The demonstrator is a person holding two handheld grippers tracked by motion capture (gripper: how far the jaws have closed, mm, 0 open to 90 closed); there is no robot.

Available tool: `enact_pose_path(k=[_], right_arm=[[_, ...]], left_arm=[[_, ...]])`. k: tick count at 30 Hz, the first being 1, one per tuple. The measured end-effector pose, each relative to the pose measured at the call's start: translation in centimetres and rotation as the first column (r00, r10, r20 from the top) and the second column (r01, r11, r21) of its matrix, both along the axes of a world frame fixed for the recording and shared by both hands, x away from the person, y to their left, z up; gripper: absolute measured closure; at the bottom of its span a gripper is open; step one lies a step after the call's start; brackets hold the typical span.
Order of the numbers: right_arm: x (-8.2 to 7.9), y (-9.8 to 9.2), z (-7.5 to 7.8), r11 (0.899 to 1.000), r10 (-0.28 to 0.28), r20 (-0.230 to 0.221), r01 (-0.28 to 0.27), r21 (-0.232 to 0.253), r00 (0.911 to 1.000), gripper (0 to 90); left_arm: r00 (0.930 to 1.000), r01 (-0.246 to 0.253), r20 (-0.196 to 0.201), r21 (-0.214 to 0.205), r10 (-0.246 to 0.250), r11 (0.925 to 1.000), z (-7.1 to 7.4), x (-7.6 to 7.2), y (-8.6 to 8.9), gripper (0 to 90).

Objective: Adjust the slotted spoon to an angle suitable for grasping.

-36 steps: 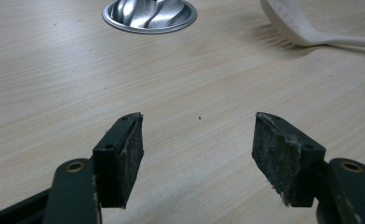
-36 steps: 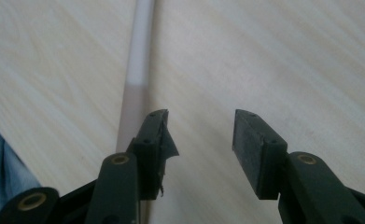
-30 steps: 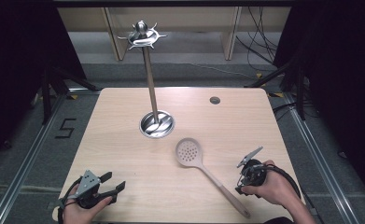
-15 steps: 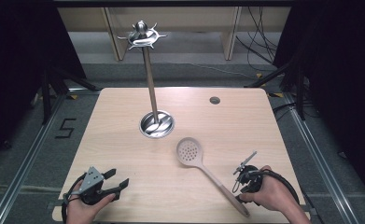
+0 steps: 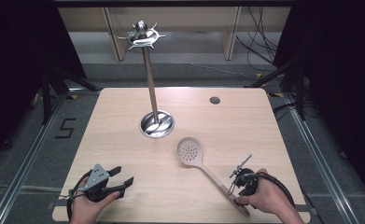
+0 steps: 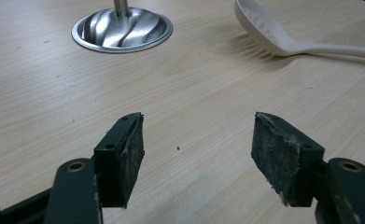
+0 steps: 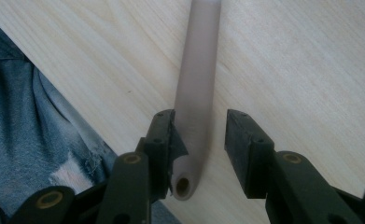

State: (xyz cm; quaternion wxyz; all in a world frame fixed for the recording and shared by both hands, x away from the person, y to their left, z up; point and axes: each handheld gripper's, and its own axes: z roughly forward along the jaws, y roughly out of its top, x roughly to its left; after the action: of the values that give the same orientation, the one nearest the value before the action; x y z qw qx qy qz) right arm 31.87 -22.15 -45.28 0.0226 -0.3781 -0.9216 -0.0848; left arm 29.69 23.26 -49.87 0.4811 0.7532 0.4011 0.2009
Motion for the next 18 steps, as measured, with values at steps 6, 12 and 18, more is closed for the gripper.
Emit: enact_pose_path(k=[6,12,18], right_arm=[[-0.1,0.1,-0.5,0.999,-0.015,-0.021,0.014,-0.031,0.9997,61.4],[-0.5,-0.4,-1.0,0.999,0.008,-0.03,-0.009,-0.032,0.9995,58.8],[-1.2,-0.7,-1.2,0.999,-0.007,-0.038,0.005,-0.037,0.9993,56.6]], left_arm=[[1.0,-0.006,0.001,0.01,0.006,0.9999,0.0,0.0,0.2,33.3],[1.0,-0.005,-0.004,0.009,0.005,0.9999,0.0,-0.1,0.1,33.3],[1.0,-0.005,-0.007,0.001,0.005,1.0,-0.1,-0.1,0.1,33.3]])
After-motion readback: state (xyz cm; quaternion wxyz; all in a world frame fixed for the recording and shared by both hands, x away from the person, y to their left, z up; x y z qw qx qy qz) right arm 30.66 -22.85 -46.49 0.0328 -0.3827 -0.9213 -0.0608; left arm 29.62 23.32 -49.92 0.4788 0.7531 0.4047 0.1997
